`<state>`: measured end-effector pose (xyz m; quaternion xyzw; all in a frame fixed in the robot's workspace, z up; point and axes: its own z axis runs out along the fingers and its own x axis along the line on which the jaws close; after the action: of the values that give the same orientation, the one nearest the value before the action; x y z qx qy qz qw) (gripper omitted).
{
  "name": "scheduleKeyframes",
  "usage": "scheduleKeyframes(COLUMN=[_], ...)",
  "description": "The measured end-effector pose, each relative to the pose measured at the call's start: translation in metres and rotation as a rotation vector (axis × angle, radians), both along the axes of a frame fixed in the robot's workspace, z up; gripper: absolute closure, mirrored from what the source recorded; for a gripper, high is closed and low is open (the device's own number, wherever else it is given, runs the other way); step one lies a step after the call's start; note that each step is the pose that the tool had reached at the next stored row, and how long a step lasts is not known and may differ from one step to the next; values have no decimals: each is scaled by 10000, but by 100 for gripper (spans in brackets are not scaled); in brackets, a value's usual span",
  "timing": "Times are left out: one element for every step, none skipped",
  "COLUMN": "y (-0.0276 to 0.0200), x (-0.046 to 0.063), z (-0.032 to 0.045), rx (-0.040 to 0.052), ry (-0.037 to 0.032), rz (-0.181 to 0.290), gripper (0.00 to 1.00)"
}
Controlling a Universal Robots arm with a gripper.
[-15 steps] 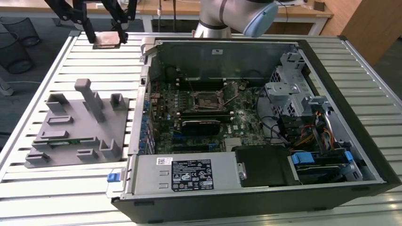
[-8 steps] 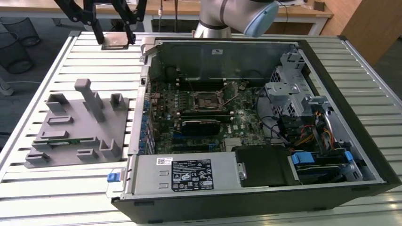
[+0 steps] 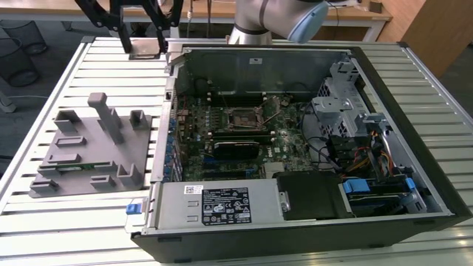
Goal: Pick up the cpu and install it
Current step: 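Pick up the cpu and move it towards the insertion slot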
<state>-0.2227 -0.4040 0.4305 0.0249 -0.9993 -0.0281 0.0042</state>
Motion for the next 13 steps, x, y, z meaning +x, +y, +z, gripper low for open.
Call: scheduleKeyframes(y=[0, 1, 1, 2, 2, 4, 5, 5, 5, 6, 6, 7, 9], x=[36, 54, 71, 90, 107, 121, 133, 144, 156, 167, 180, 197, 214], z=[-4, -7, -8, -10, -12, -15, -16, -18, -21, -23, -25, -29, -32], rx=[0, 1, 1, 0, 0, 1, 0, 0, 1, 2, 2, 3, 3], ry=[0, 0, 0, 1, 0, 0, 1, 1, 1, 0, 1, 0, 1], rz=[1, 1, 1, 0, 1, 1, 0, 0, 0, 0, 0, 0, 0], gripper=[46, 46, 46, 46, 46, 46, 46, 46, 46, 46, 46, 46, 46])
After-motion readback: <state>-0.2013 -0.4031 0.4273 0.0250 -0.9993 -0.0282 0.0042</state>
